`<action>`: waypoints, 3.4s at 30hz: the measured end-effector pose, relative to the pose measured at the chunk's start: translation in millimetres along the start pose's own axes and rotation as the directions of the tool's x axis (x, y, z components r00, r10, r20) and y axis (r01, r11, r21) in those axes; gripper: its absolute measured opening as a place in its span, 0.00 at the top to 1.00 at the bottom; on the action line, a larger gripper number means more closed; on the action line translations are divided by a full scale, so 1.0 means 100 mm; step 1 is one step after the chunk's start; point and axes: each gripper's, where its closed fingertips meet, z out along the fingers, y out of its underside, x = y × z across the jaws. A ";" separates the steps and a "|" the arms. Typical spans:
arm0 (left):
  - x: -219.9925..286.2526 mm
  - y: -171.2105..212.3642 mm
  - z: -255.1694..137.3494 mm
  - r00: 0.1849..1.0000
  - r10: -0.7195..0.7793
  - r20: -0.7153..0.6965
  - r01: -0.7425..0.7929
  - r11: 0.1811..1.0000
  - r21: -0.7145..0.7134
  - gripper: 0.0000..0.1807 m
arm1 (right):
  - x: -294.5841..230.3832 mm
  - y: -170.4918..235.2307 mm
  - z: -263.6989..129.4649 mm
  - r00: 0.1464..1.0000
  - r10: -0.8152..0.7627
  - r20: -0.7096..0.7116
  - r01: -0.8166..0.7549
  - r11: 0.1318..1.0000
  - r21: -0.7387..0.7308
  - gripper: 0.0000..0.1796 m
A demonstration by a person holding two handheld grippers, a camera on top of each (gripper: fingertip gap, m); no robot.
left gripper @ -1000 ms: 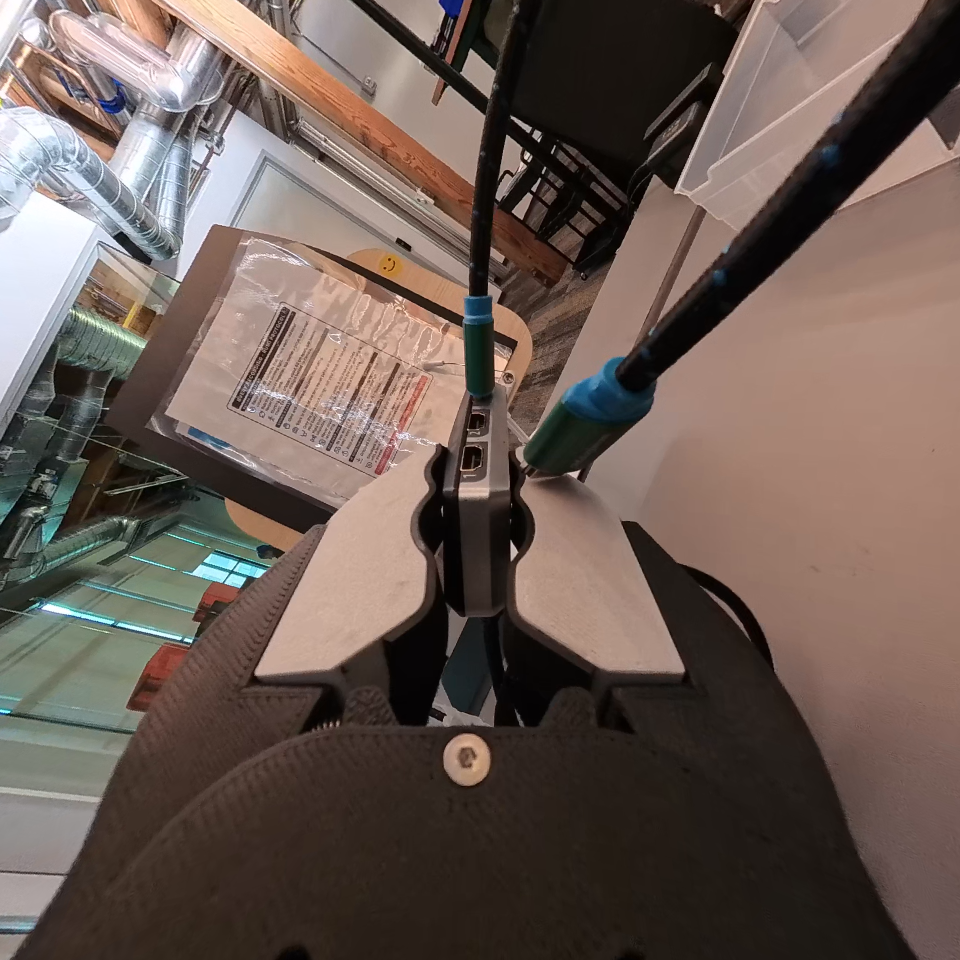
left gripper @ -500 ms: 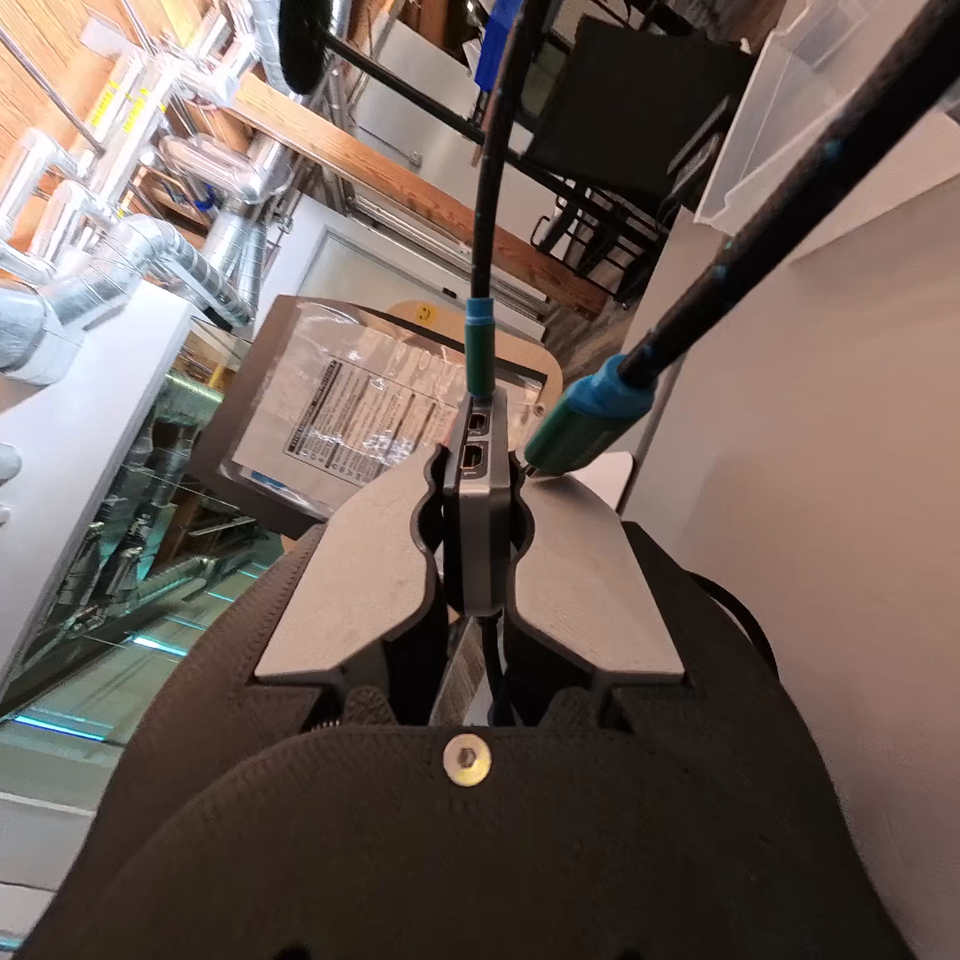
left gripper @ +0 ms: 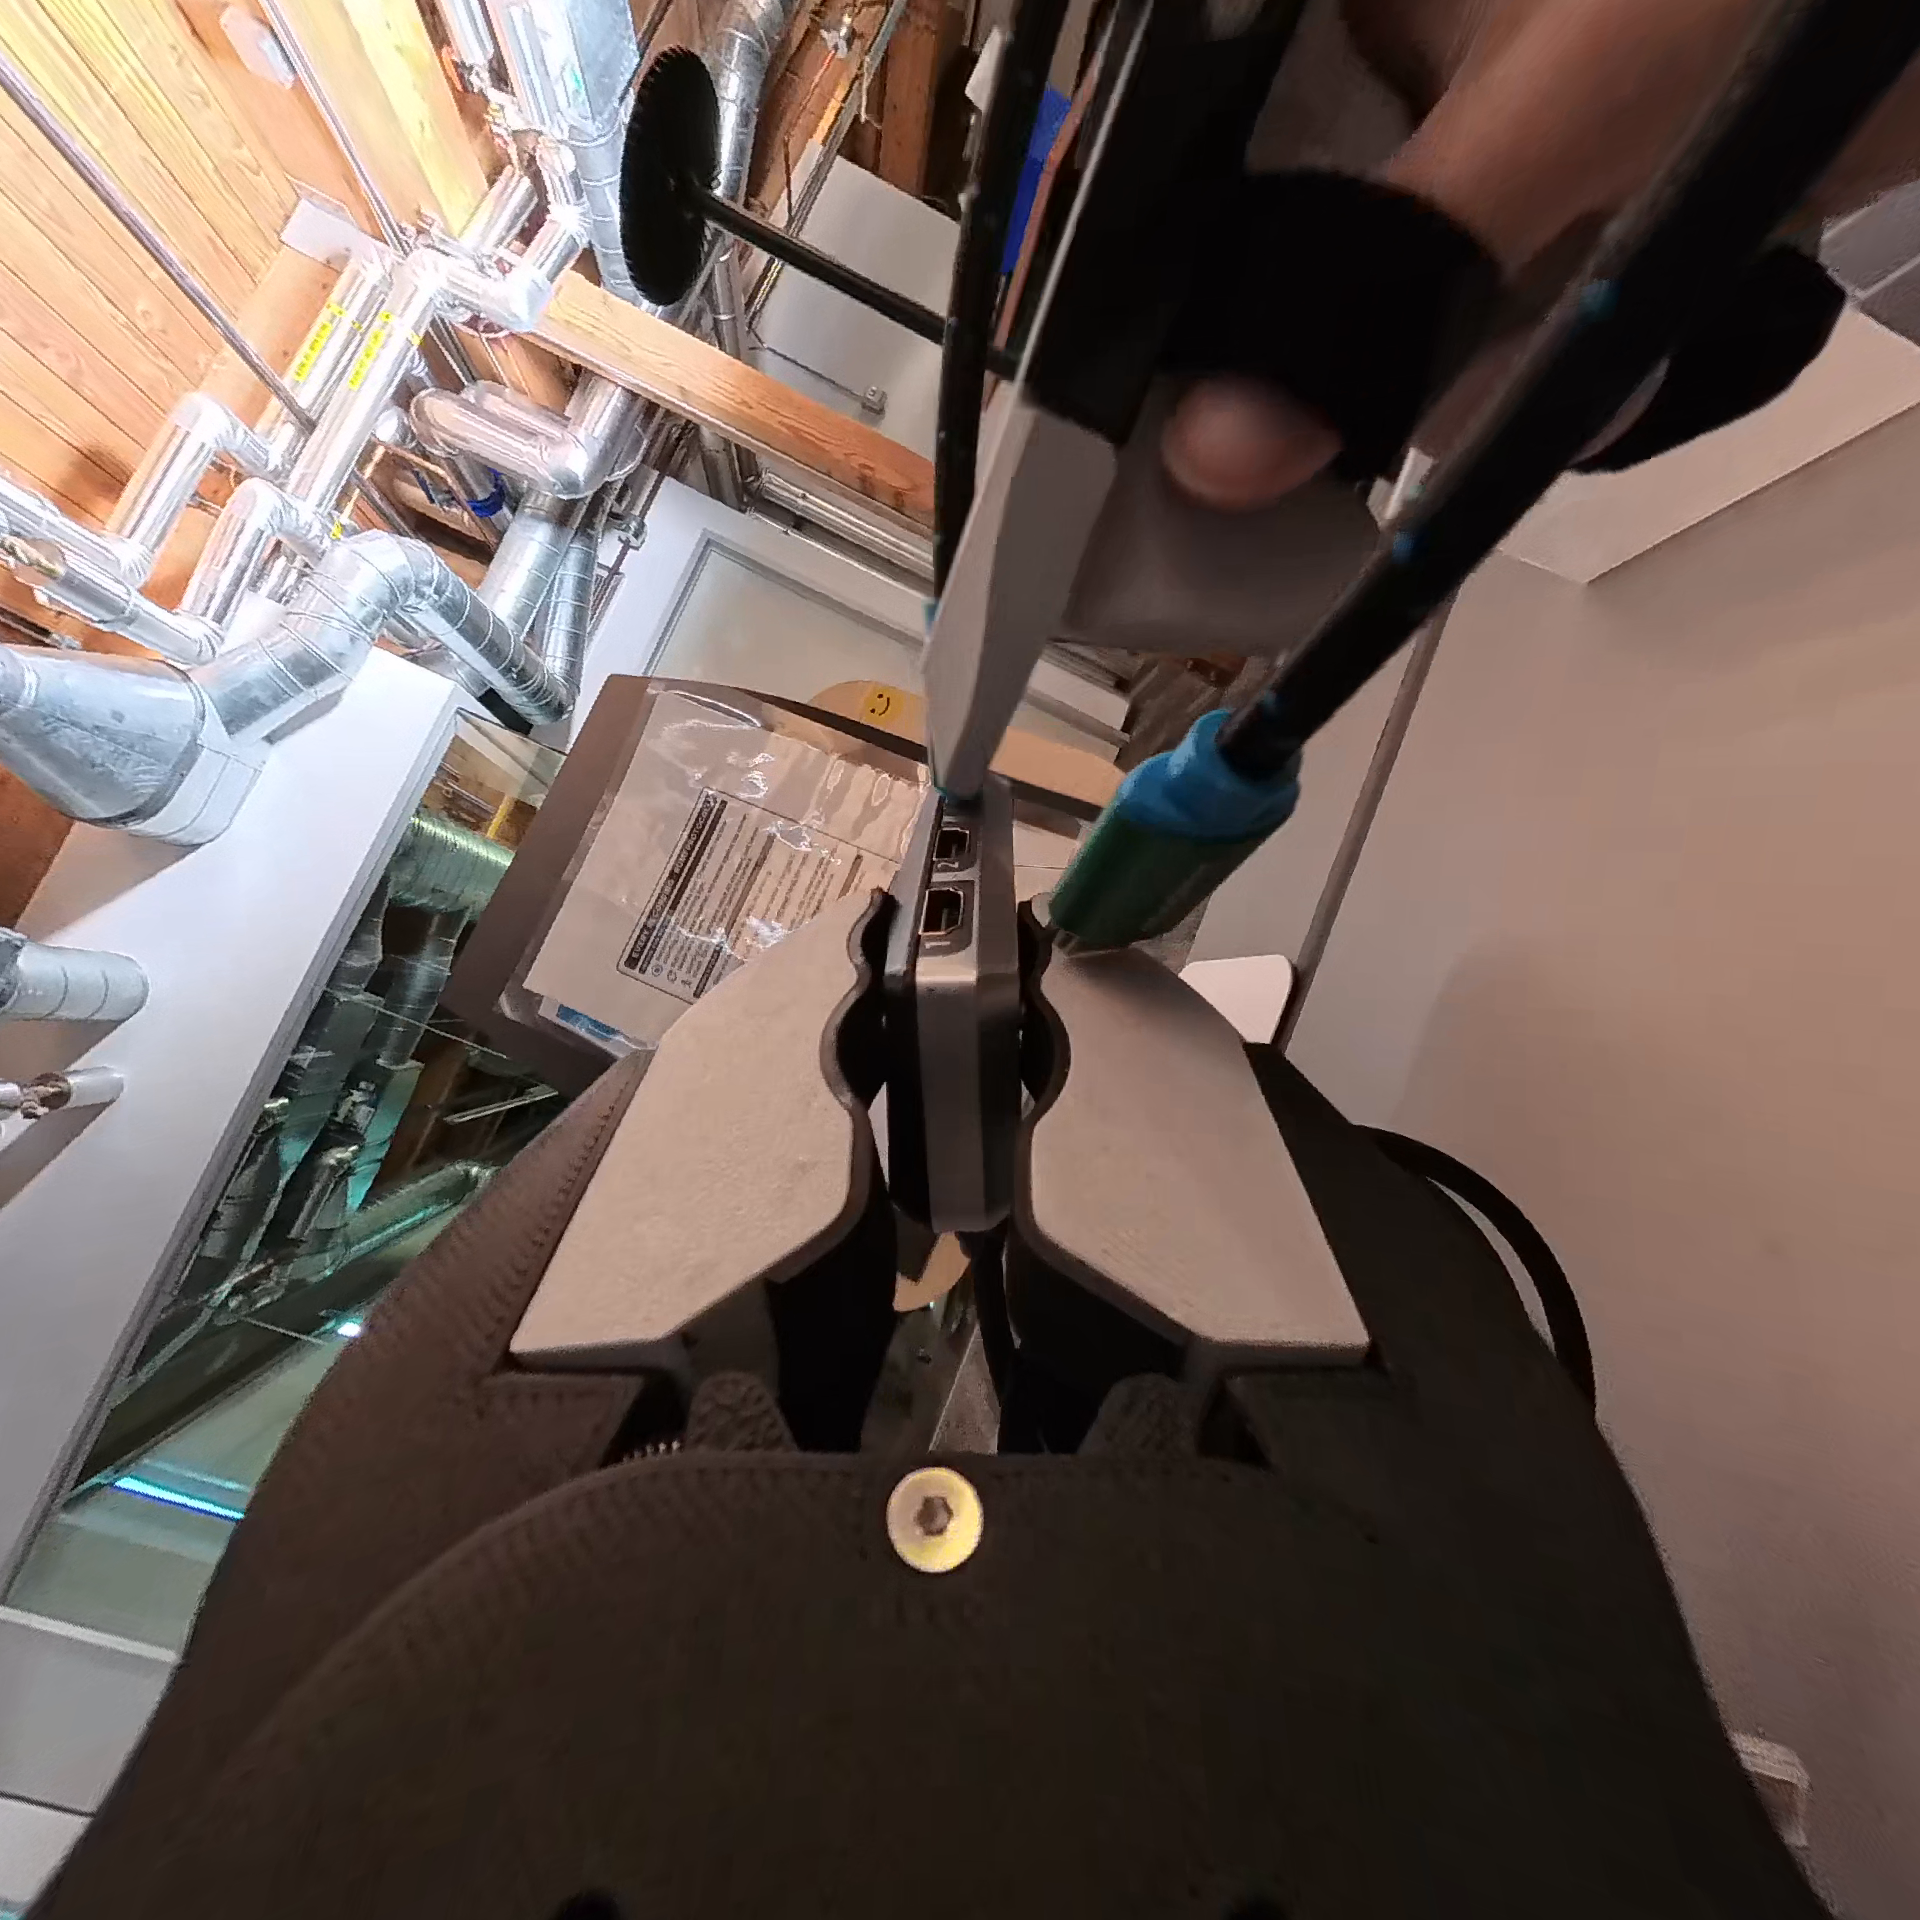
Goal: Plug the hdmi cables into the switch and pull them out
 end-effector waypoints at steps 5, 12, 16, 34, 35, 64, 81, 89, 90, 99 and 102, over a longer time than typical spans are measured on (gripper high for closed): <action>0.03 0.00 0.02 1.000 -0.017 -0.016 0.016 1.000 -0.007 0.87 | 0.03 0.02 -0.01 0.998 -0.038 -0.042 0.038 0.999 -0.016 0.88; -0.03 0.06 0.08 0.997 -0.020 0.080 0.024 0.998 -0.050 0.79 | -0.01 0.00 0.03 0.993 -0.074 -0.087 0.074 0.997 -0.002 0.88; 0.03 0.07 0.08 0.998 -0.027 0.051 0.029 0.998 -0.048 0.88 | -0.02 0.00 0.04 0.992 -0.094 -0.087 0.094 0.996 -0.003 0.88; 0.03 0.09 0.12 0.997 -0.002 0.076 0.010 0.993 -0.117 0.88 | 0.02 0.01 0.02 0.994 -0.073 -0.077 0.075 0.997 0.014 0.88; 0.03 0.12 0.13 0.997 -0.014 0.076 0.024 0.991 -0.129 0.88 | 0.03 0.02 0.03 0.985 -0.125 -0.118 0.125 0.992 -0.004 0.88; -0.01 0.21 0.14 0.990 0.023 0.140 -0.004 0.991 -0.134 0.88 | -0.04 0.00 0.06 0.929 -0.311 -0.203 0.301 0.950 -0.078 0.87; -0.07 0.23 0.12 0.992 -0.018 0.122 0.039 0.985 -0.167 0.88 | -0.09 -0.09 0.04 0.830 -0.420 -0.367 0.421 0.903 -0.082 0.89; -0.07 0.24 0.14 0.994 -0.025 0.102 0.045 0.981 -0.189 0.88 | -0.06 -0.07 0.04 0.869 -0.347 -0.354 0.352 0.934 -0.053 0.89; -0.07 0.24 0.14 0.994 -0.031 0.101 0.050 0.980 -0.192 0.88 | -0.06 -0.08 0.04 0.833 -0.398 -0.386 0.397 0.914 -0.085 0.89; -0.11 0.22 0.13 0.993 -0.060 0.101 0.078 0.981 -0.178 0.90 | -0.11 -0.12 0.03 0.825 -0.390 -0.410 0.398 0.915 -0.070 0.89; -0.12 0.20 0.12 0.993 -0.060 0.098 0.077 0.982 -0.172 0.87 | -0.12 -0.14 0.02 0.803 -0.415 -0.428 0.421 0.903 -0.085 0.89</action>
